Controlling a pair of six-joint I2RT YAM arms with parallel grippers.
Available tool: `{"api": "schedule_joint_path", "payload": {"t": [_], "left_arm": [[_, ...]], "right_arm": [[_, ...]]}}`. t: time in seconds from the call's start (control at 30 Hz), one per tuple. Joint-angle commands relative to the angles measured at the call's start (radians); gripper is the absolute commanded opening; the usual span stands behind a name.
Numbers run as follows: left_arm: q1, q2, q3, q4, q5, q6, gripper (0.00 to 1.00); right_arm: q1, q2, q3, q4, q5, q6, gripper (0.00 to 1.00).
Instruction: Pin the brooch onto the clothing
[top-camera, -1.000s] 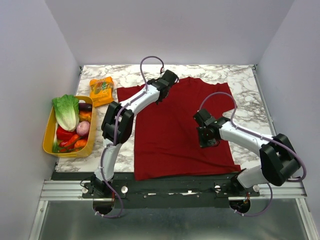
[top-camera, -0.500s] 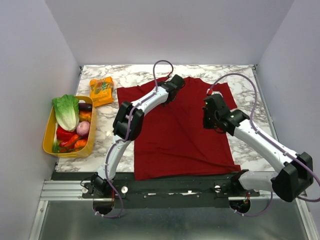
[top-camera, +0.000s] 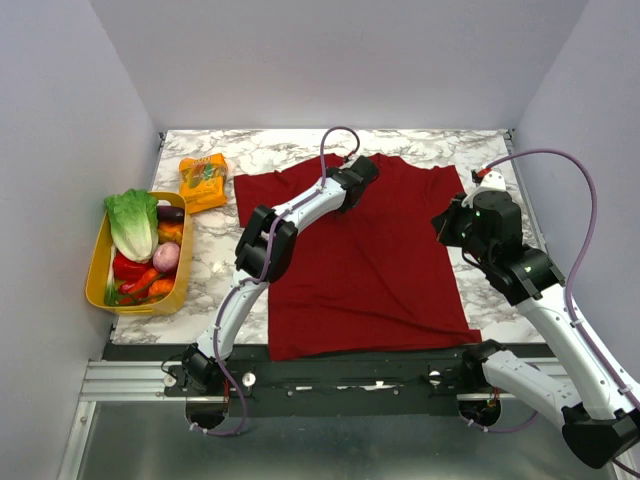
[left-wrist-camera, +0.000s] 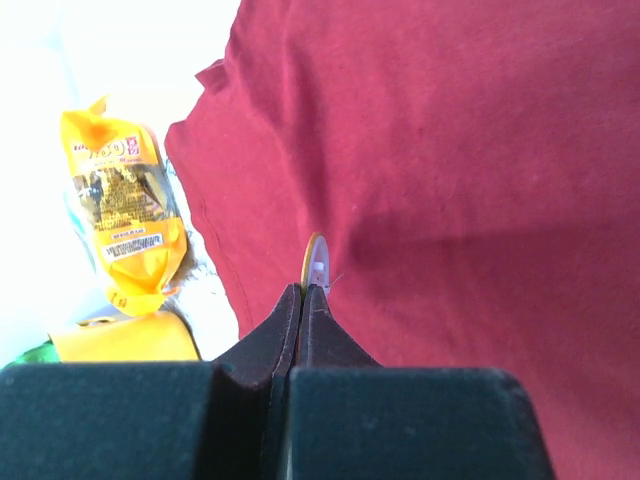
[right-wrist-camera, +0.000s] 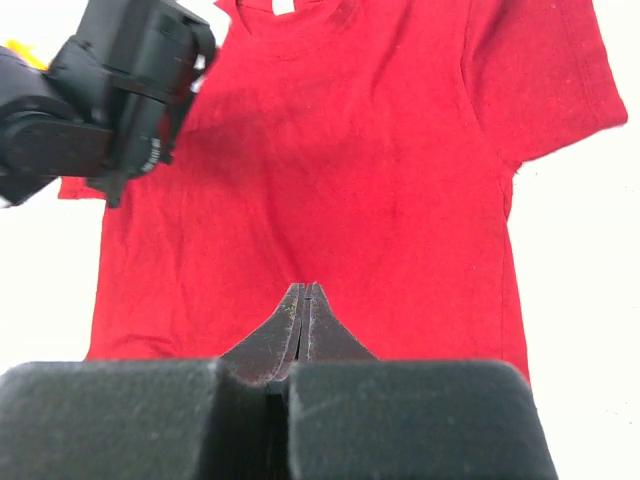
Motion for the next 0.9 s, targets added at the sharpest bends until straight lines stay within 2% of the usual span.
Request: {"api": "schedule_joint_path", "payload": {"t": [0.0, 0.23, 0.37, 0.63, 0.8, 0.87], "left_arm": [[-0.023, 0.070, 0.057, -0.028, -0.069, 0.039, 0.00], [-0.058, 0.178, 0.115, -0.050, -0.152, 0.105, 0.00], [-0.084, 0.222, 0.179, -0.099, -0.160, 0.097, 0.00], [-0.156, 0.256, 0.224, -0.074, -0.162, 0.148, 0.00], [-0.169, 0.224, 0.220, -0.058, -0.097, 0.117, 0.00], [-0.167, 0.178, 0.192, -0.038, -0.022, 0.093, 0.00]], "right_arm": [[-0.006, 0.007, 0.015, 0.021, -0.032, -0.021, 0.00], [-0.011, 0.004, 0.005, 0.012, -0.060, -0.012, 0.00], [-0.012, -0.006, 0.005, 0.004, -0.058, -0.018, 0.00], [-0.014, -0.007, -0.001, 0.004, -0.060, -0.021, 0.00], [-0.017, 0.001, -0.011, 0.006, -0.061, -0.021, 0.00], [-0.015, 0.002, -0.014, 0.009, -0.060, -0.021, 0.00]]}}
